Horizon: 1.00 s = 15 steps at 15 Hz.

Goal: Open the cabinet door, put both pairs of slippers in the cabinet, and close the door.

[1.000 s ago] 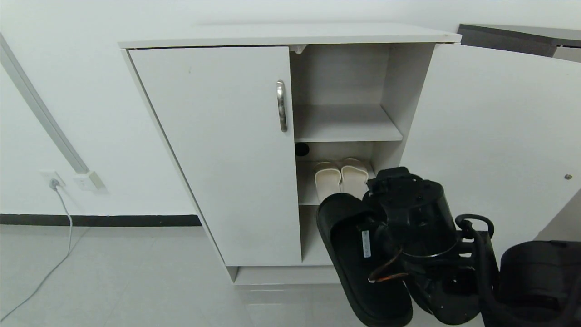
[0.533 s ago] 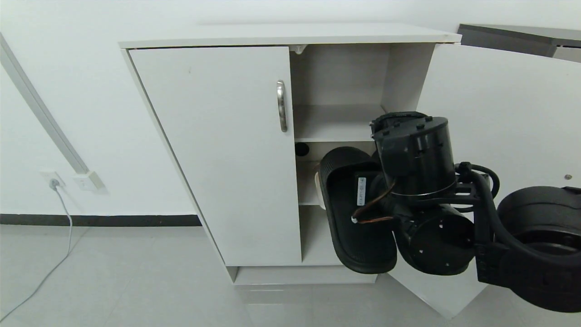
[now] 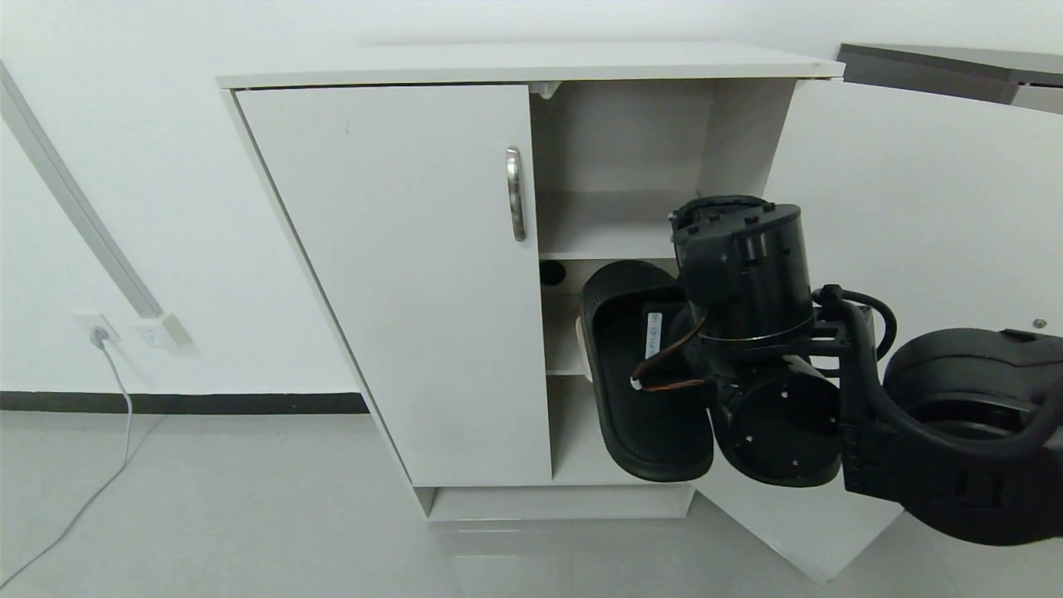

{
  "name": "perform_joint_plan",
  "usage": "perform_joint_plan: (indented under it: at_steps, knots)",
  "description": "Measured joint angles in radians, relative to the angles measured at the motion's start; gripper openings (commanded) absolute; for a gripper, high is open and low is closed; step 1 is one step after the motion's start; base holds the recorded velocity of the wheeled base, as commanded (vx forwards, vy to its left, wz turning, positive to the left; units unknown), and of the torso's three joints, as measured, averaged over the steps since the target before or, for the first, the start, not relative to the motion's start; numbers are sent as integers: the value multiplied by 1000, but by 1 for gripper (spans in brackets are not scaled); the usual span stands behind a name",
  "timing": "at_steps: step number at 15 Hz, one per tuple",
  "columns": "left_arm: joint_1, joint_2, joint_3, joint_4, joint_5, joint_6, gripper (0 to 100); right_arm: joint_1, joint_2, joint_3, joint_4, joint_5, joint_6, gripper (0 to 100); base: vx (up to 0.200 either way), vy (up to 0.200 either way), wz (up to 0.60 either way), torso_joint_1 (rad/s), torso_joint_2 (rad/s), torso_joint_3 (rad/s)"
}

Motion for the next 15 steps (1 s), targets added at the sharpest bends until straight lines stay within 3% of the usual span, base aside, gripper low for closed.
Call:
perform_joint_plan:
  at_steps: [13,15]
  knots:
    - [0,0,0,0,0,-2,0,-16,32,-34,-2,0,-26,0,200,0,0,1,2,3]
    - [0,0,0,1,1,-3,0,-25,39,-34,-3,7,-26,0,0,0,0,0,0,0]
